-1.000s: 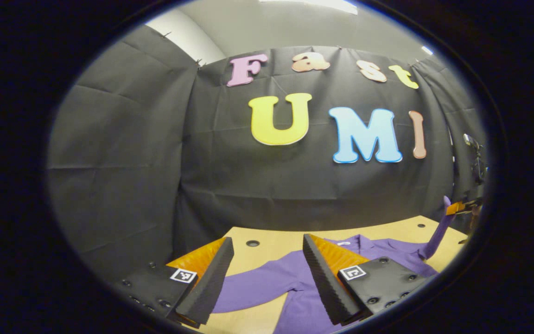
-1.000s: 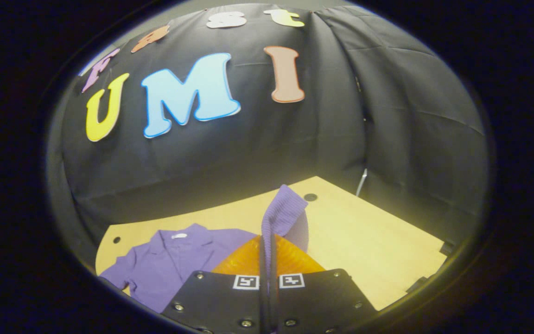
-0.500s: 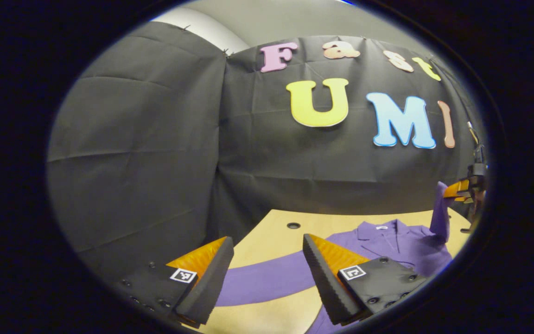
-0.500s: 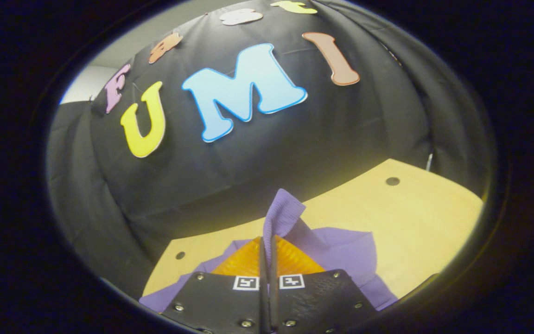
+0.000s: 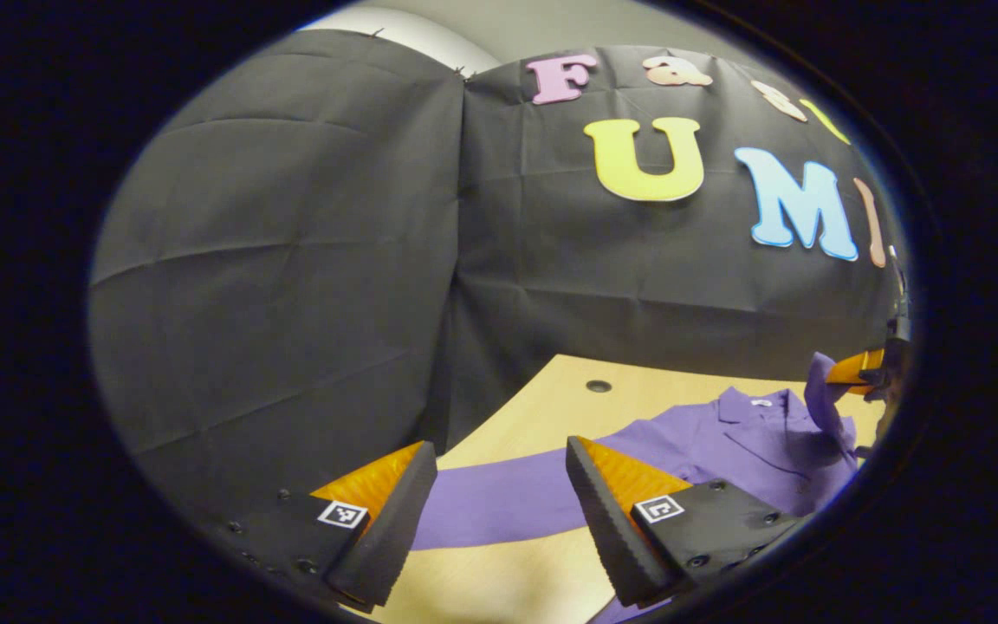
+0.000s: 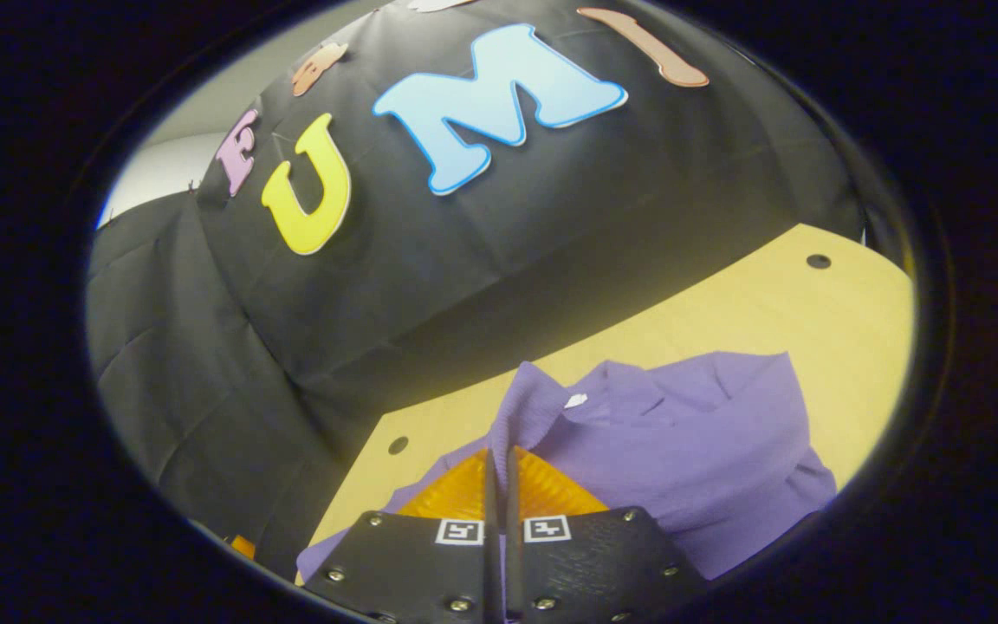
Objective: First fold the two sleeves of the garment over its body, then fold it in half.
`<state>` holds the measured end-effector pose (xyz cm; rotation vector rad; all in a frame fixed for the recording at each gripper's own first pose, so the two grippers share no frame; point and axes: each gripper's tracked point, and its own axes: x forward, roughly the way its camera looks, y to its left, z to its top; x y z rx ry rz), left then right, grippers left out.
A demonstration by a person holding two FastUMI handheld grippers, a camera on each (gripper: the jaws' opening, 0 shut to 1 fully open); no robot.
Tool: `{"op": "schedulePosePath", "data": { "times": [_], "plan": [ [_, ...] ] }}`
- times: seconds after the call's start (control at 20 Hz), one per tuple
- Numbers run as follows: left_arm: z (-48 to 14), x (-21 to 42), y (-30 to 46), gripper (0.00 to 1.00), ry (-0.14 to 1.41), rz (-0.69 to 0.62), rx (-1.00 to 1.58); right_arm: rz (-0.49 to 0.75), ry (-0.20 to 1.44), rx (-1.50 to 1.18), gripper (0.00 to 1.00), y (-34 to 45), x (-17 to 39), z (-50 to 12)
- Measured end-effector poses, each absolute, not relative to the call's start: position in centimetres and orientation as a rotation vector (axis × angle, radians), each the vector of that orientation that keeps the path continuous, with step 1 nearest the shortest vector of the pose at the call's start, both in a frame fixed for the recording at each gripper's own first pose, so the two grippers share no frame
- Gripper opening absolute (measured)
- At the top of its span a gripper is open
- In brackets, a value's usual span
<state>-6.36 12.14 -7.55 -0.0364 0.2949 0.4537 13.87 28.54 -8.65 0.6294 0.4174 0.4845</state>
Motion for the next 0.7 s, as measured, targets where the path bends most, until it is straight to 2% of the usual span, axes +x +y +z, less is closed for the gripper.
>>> {"op": "schedulePosePath", "data": {
  "times": [0.3,0.4,0.45,0.55,0.6,0.65,0.7],
  "plan": [
    [-8.3,-7.4,13.3,0.96,0.314,0.531,-0.01,0.544,0.477,0.673,0.02,31.9,13.4,-11.3],
    [-9.1,-7.7,13.6,0.96,0.32,0.539,-0.006,0.555,0.491,0.672,0.08,32.5,13.2,-12.0],
    [-9.3,-7.8,13.6,0.96,0.322,0.541,-0.006,0.565,0.487,0.668,0.02,32.2,13.2,-11.8],
    [-9.5,-7.9,13.3,0.96,0.324,0.541,-0.01,0.566,0.477,0.647,0.18,32.0,13.6,-12.0],
    [-9.5,-8.0,13.1,0.96,0.325,0.539,-0.011,0.566,0.469,0.638,0.32,31.8,13.6,-11.7],
    [-9.6,-7.9,13.0,0.96,0.326,0.535,-0.013,0.563,0.462,0.628,0.32,31.6,13.7,-11.4],
    [-9.8,-7.8,12.8,0.98,0.327,0.531,-0.015,0.556,0.46,0.613,0.18,31.3,13.7,-11.4]
  ]
}}
